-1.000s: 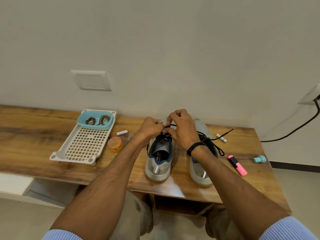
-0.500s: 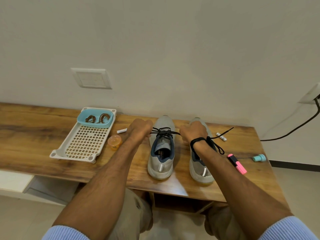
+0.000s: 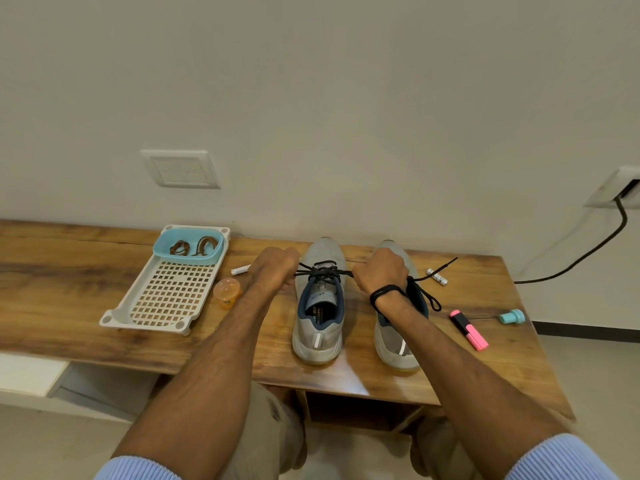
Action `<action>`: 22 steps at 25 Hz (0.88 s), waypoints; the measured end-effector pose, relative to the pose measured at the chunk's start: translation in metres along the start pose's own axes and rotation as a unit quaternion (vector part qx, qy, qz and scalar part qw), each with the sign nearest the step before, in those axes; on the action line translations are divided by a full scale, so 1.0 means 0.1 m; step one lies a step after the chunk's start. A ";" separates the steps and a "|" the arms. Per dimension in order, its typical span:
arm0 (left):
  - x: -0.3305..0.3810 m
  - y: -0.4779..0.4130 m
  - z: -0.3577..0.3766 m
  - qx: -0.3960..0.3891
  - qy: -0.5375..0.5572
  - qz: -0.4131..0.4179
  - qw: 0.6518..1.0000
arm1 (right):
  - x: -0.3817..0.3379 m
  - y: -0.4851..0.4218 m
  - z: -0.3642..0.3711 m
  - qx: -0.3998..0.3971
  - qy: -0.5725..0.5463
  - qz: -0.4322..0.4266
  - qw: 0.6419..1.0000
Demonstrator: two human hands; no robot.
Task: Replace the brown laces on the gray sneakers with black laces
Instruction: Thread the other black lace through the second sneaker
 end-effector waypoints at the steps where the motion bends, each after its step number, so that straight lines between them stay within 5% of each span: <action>1: 0.00 0.02 -0.01 0.005 -0.003 0.004 1.000 | 0.01 0.00 0.01 -0.004 0.000 -0.005 1.000; 5: -0.02 0.01 0.00 -0.039 0.046 0.001 0.998 | 0.03 -0.08 -0.04 -0.027 -0.070 -0.039 0.996; 9: 0.01 0.17 -0.07 -0.035 0.103 0.019 0.994 | 0.15 -0.06 -0.80 0.127 -0.266 -0.059 0.954; 11: 0.00 0.35 0.01 -0.069 0.094 0.028 0.993 | 0.34 0.00 -1.11 0.148 -0.230 -0.052 0.960; 14: -0.13 0.62 0.14 -0.122 0.049 0.016 0.991 | 0.69 0.12 -1.20 0.045 -0.072 0.016 0.996; 17: -0.25 0.83 0.15 -0.111 -0.019 0.024 0.993 | 0.82 0.37 -0.97 -0.126 0.009 0.045 0.991; 22: -0.45 0.84 0.30 -0.146 -0.086 0.001 0.986 | 0.78 0.61 -0.65 -0.209 0.018 0.068 0.975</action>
Point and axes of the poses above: each hand's wrist, its own y-axis away from the middle knuckle, its own z-axis out of the palm, x = y × z, the point moved 8 cm from there along -y, towards the middle knuckle, and after that the axes turned 12 degrees about -z, right-handed, at the moved point
